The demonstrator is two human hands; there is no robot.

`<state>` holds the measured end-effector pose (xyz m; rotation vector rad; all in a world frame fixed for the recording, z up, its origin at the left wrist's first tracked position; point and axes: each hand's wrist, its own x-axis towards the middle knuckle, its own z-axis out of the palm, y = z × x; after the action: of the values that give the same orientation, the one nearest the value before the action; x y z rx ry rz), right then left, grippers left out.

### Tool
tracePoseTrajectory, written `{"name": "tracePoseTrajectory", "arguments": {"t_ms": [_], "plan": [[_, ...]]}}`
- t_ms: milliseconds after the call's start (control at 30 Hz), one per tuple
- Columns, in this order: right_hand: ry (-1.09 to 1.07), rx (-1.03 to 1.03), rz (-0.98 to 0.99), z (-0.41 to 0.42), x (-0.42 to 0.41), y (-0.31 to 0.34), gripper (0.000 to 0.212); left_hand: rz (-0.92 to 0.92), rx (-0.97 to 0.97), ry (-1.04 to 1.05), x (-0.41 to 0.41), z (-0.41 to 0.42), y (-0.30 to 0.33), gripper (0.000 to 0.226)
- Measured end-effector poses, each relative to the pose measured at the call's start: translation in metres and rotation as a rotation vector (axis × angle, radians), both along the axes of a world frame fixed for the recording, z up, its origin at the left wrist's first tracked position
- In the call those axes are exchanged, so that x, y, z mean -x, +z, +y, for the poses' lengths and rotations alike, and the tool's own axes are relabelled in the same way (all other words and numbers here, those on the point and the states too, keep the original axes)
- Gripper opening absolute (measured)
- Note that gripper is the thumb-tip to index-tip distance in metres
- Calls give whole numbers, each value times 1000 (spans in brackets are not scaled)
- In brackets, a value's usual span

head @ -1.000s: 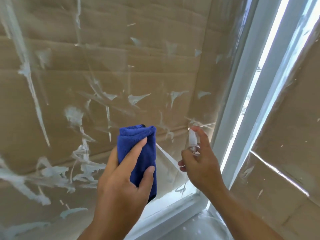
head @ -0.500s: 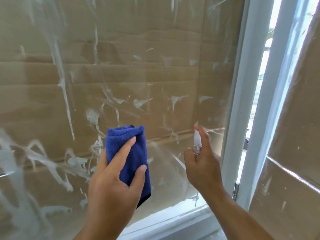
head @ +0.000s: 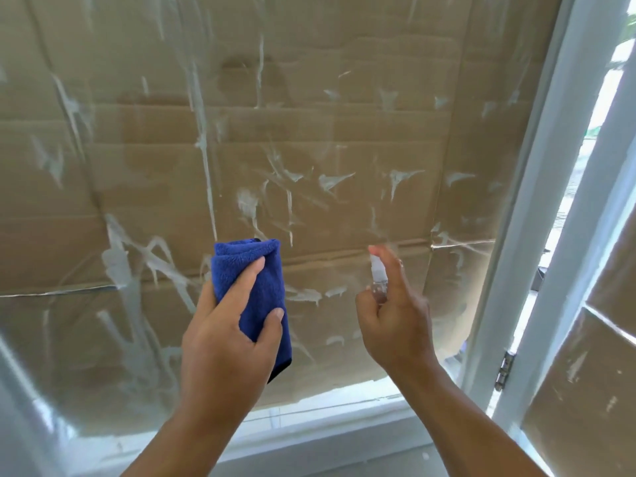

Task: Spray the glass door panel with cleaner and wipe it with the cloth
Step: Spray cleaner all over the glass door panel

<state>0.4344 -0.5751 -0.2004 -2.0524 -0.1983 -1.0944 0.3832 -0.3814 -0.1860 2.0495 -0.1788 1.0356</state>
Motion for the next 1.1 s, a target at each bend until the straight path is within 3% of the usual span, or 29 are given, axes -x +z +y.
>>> {"name": "tracePoseTrajectory", "arguments": {"t_ms": [300, 500, 833, 1100], "plan": [[346, -115, 262, 23, 11, 6, 70, -7, 3, -12, 5, 26, -7, 66], [294, -83, 104, 46, 21, 8, 57, -92, -44, -27, 16, 46, 1, 68], [303, 109, 70, 77, 38, 15, 65, -119, -79, 24, 26, 65, 6, 67], [242, 43, -40, 90, 34, 21, 55, -126, -80, 61, 31, 76, 8, 66]]}}
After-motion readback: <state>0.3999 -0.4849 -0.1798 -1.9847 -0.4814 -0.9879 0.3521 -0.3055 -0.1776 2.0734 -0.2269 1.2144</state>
